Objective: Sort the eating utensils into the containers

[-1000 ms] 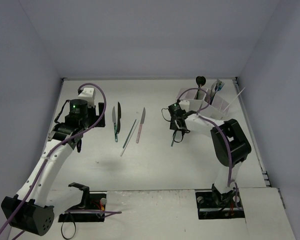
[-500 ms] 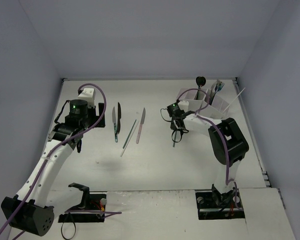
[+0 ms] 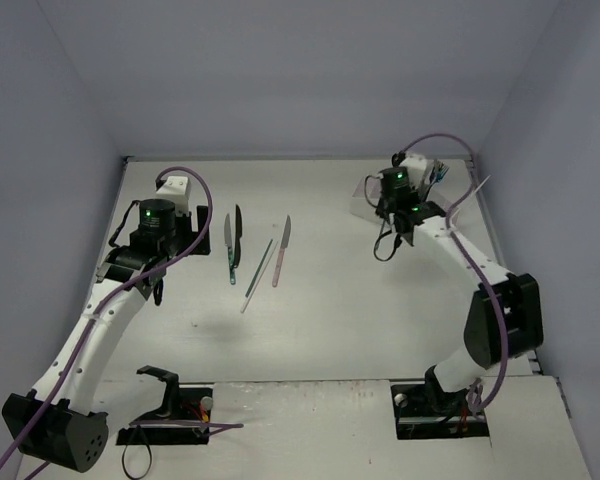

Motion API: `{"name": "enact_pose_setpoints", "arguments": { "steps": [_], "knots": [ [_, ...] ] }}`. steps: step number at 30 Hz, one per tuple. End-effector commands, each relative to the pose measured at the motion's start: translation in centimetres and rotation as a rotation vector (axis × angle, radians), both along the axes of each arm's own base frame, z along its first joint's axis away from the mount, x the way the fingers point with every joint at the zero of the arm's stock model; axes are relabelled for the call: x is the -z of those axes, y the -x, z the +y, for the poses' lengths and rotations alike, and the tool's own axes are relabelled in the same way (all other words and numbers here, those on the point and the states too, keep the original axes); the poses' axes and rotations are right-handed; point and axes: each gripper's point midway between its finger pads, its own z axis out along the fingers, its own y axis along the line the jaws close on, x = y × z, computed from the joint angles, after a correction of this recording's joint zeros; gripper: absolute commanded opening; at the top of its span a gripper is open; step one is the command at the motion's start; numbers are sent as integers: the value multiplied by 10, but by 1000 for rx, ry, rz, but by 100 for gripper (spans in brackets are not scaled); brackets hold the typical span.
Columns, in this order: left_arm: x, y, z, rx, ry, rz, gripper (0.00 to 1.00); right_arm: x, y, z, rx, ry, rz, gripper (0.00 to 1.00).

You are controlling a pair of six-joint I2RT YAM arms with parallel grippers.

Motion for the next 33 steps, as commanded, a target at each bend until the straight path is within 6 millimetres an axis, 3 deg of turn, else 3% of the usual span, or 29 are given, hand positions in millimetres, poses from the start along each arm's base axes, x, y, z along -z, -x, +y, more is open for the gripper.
{"name": "enact_pose_setpoints", "arguments": {
  "steps": [1, 6, 8, 11, 14, 15, 21, 33],
  "knots": [
    [-9, -6, 4, -26, 9, -41, 78, -110, -22, -85, 191, 62, -333, 0],
    [-8, -7, 4, -27, 7, -36, 78, -150, -32, -141, 314, 98, -524, 0],
    [-8, -7, 4, -27, 4, -38, 78, -166, -36, -156, 352, 118, -604, 0],
    [-7, -7, 4, -29, 2, -35, 78, -174, -41, -170, 381, 163, -656, 0],
    [-6, -7, 4, -26, 3, -30, 78, -167, -54, -175, 378, 211, -663, 0],
    [-5, -7, 4, -26, 2, -29, 78, -163, -56, -185, 397, 226, -654, 0],
    [-6, -8, 3, -23, 4, -29, 78, -122, -71, -215, 438, 269, -608, 0],
    [-4, -9, 0, -15, 13, -21, 78, -54, -93, -226, 416, 265, -525, 0]
  ]
}}
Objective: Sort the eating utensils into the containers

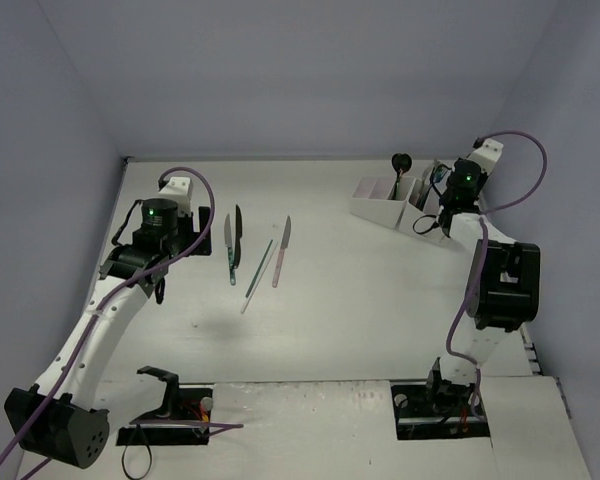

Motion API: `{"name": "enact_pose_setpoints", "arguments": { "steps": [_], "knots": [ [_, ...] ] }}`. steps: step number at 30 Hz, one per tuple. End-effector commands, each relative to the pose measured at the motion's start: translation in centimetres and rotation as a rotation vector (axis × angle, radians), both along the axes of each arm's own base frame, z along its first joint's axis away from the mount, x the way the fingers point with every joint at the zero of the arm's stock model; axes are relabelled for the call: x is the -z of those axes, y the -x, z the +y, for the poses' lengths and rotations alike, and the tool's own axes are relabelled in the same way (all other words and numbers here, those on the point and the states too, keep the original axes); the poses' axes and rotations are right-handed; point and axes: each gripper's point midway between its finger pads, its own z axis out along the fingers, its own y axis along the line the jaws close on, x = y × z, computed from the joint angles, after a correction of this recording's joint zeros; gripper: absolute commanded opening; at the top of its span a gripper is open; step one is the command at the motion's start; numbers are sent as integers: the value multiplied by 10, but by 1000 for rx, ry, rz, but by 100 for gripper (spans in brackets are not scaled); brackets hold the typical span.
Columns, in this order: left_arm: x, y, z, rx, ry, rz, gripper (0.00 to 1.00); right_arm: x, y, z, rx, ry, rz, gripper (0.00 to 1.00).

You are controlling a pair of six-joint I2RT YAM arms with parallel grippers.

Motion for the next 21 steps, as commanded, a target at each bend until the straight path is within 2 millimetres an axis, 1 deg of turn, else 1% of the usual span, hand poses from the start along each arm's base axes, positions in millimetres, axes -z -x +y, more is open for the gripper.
{"name": "enact_pose_setpoints", "arguments": {
  "steps": [1, 3, 7, 12, 14, 15, 17, 21],
  "knots": [
    [-10, -7, 1, -15, 20, -43, 78, -21, -8, 0, -2, -1, -134, 0],
    [-10, -7, 0, -12, 22, -43, 78, -6, -7, 3, -12, -12, -112, 0],
    [-11, -7, 0, -11, 22, -46, 78, 8, -3, 7, -20, -40, -103, 0],
    [-14, -6, 0, -12, 25, -53, 78, 12, 0, 16, -41, -57, -98, 0],
    [-14, -6, 0, -12, 25, -54, 78, 15, 1, 21, -52, -61, -86, 2],
    [-14, -6, 0, -10, 25, -55, 78, 15, 2, 22, -53, -61, -84, 3],
    [-14, -5, 0, -11, 26, -56, 78, 14, 5, 27, -61, -63, -80, 11],
    [-16, -5, -1, -7, 29, -58, 78, 7, 16, 33, -67, -82, -89, 22]
  ]
}}
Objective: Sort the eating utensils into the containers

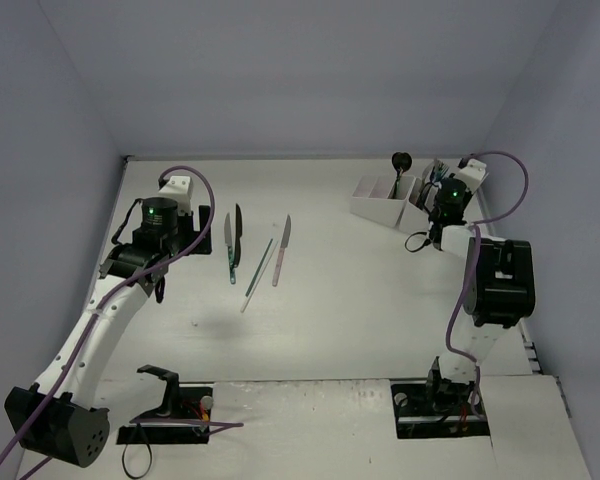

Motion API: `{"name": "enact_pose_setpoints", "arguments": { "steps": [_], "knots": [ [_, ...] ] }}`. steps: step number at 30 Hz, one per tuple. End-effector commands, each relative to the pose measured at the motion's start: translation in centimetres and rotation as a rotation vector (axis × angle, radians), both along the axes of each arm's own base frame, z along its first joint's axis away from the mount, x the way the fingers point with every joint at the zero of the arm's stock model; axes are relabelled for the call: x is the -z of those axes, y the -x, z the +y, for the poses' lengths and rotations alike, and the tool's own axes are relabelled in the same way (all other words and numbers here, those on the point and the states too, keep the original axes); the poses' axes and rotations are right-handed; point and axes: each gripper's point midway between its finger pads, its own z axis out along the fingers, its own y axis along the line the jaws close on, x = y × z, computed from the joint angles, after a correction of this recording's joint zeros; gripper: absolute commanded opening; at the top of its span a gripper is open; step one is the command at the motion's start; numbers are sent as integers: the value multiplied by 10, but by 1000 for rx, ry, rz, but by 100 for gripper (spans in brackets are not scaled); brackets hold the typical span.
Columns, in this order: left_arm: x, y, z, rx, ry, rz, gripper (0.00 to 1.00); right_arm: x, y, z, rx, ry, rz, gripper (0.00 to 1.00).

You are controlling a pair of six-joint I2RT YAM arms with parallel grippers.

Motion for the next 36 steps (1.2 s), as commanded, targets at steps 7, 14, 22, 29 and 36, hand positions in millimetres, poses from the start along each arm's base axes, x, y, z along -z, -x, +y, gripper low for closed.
{"name": "enact_pose_setpoints", "arguments": {
  "steps": [7, 14, 22, 29, 36],
  "knots": [
    [-18, -4, -2, 2, 37, -63, 78, -90, 28, 21, -7, -52, -205, 30],
    [-6, -7, -20, 96, 60, -15, 78, -143, 49, 92, -204, -160, -183, 44],
    [36, -3, -74, 330, 137, 188, 75, -114, 89, 158, -449, -321, -56, 47],
    [101, 28, -103, 332, -10, 453, 73, -94, 117, 181, -565, -395, -6, 48],
    [157, 51, -106, 194, 30, 638, 64, -89, 131, 185, -598, -395, -5, 50]
  ]
}}
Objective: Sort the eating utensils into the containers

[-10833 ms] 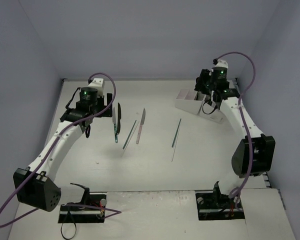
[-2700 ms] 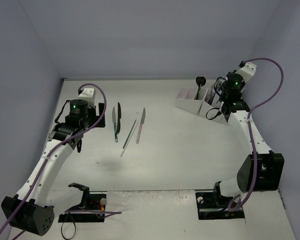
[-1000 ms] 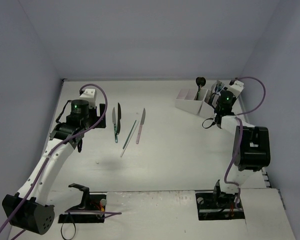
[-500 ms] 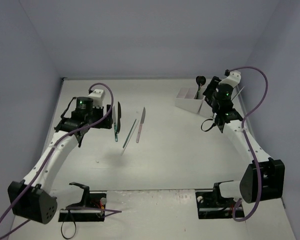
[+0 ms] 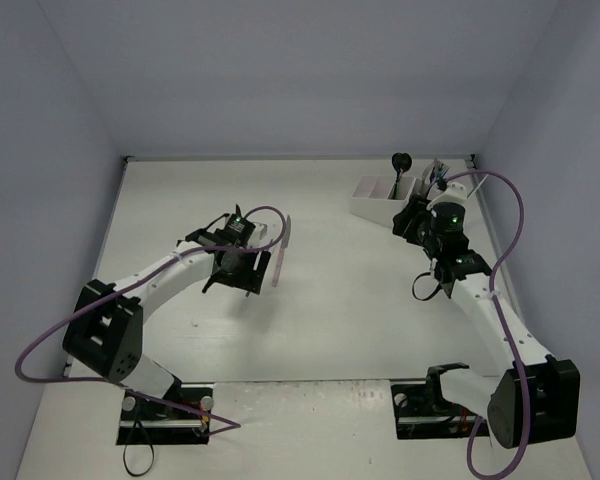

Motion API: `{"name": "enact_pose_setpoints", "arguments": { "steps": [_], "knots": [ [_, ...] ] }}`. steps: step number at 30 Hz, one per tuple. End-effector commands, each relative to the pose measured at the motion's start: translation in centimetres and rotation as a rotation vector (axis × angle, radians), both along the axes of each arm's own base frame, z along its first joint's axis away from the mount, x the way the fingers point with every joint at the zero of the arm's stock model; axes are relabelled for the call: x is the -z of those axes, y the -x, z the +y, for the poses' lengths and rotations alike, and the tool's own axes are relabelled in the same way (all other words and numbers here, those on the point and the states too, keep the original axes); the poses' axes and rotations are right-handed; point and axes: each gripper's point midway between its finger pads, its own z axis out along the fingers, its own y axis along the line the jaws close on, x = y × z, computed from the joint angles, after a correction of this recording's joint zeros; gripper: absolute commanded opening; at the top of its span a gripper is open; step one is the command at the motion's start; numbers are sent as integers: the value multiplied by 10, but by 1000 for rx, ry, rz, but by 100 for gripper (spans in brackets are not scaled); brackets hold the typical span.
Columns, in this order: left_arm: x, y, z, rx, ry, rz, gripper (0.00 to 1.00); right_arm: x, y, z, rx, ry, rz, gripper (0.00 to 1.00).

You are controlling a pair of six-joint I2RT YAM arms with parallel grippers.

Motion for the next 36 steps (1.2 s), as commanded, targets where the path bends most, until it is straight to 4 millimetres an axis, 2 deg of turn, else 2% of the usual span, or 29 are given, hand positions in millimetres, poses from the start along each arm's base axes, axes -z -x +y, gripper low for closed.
{"name": "enact_pose_setpoints", "arguments": {
  "steps": [1, 7, 15, 22, 28, 32, 36],
  "knots": [
    [18, 4, 3, -121, -25, 65, 63, -23, 0, 11, -51, -30, -83, 50],
    [36, 7, 0, -127, -63, 92, 56, -8, 4, 12, -57, -34, -49, 51],
    [62, 17, -6, -133, -74, 129, 51, -5, 8, 9, -42, -26, -49, 52],
    [78, 18, -8, -139, -137, 135, 39, -1, 11, 9, -40, -33, -41, 52],
    [83, 28, -21, -118, -150, 146, 21, -3, 13, 7, -28, -37, -50, 52],
    [81, 31, -27, -112, -143, 143, 2, 0, 13, 7, -26, -44, -42, 52],
    [71, 27, -32, -105, -135, 101, 0, 1, 14, 11, -42, -56, -38, 53]
  ]
}}
